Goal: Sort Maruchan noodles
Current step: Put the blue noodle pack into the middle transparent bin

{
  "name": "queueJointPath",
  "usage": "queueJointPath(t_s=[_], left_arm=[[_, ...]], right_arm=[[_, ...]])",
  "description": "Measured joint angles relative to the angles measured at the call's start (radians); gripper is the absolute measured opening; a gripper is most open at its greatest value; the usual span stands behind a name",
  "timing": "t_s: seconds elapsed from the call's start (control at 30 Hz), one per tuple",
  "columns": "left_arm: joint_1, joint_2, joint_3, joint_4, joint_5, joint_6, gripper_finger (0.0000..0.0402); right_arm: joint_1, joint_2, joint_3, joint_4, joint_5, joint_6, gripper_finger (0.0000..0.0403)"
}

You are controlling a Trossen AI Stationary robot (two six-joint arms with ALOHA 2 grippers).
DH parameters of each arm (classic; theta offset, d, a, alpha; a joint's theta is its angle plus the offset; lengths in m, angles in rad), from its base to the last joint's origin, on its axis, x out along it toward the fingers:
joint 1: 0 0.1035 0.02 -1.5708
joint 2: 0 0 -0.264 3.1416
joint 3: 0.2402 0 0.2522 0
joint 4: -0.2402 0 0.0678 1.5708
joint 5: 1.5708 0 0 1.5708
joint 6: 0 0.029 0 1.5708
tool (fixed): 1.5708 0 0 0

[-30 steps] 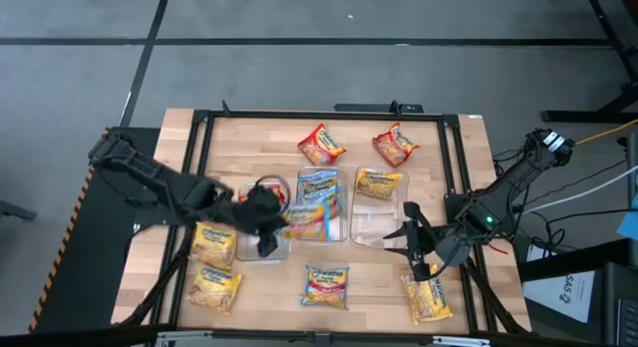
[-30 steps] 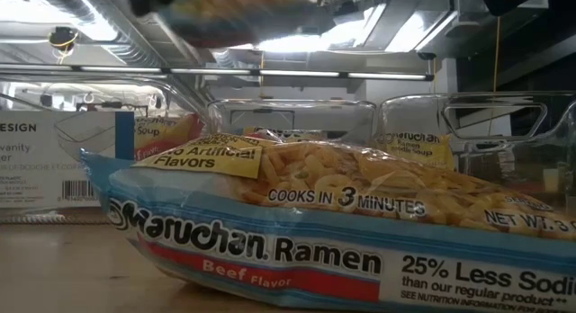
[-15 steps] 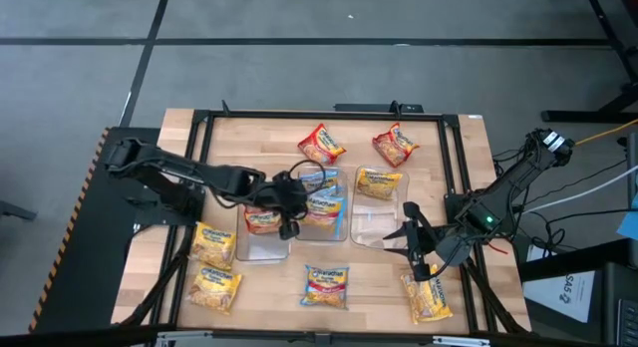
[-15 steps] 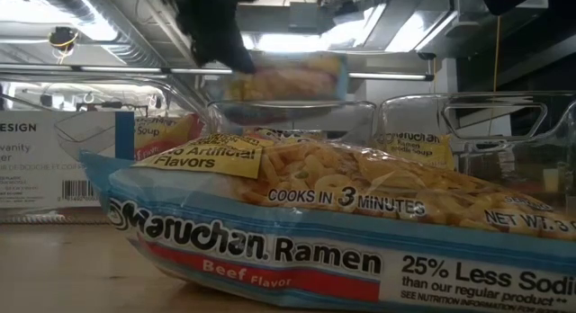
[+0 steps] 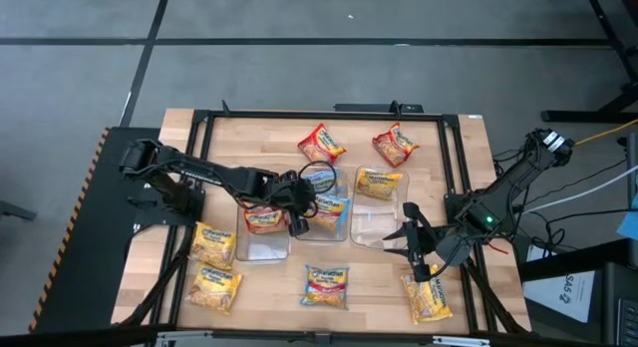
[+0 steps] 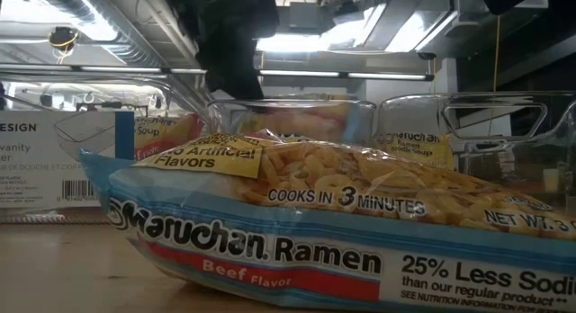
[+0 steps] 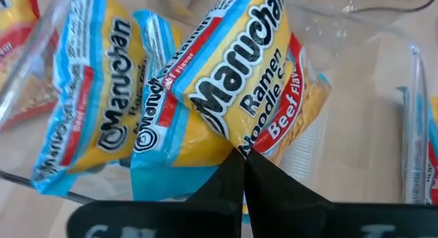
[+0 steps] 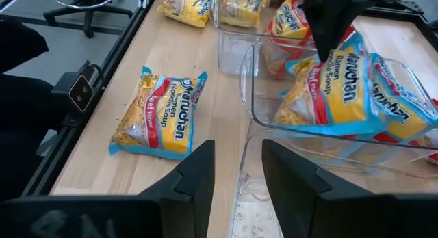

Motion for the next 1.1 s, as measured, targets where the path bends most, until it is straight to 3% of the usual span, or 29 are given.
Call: queueJointPath(t_s=[0.53,0.77,0.93,1.1], left_arm=[[0.0,-0.021,-0.001,-0.003,0.008,-0.02,0.0102],[-0.003,-0.142,0.09,-0.048,0.073,-0.036,0.0109],[-0.046,-0.183,0.118,-0.052,0.261,-0.159,0.0108],[-0.171,-0.116,0.101,-0.051,0.239,-0.295,0.0107]], right_arm=[[0.0,0.0,0.0,-0.002,-0.041,0.0,0.0127],[0.0,0.0,0.0,-0.005,-0.052,0.0,0.0127],[0.0,0.0,0.0,-0.006,-0.052,0.0,0.0127],[0.0,0.0,-0.001,-0.006,-0.054,0.0,0.0127]])
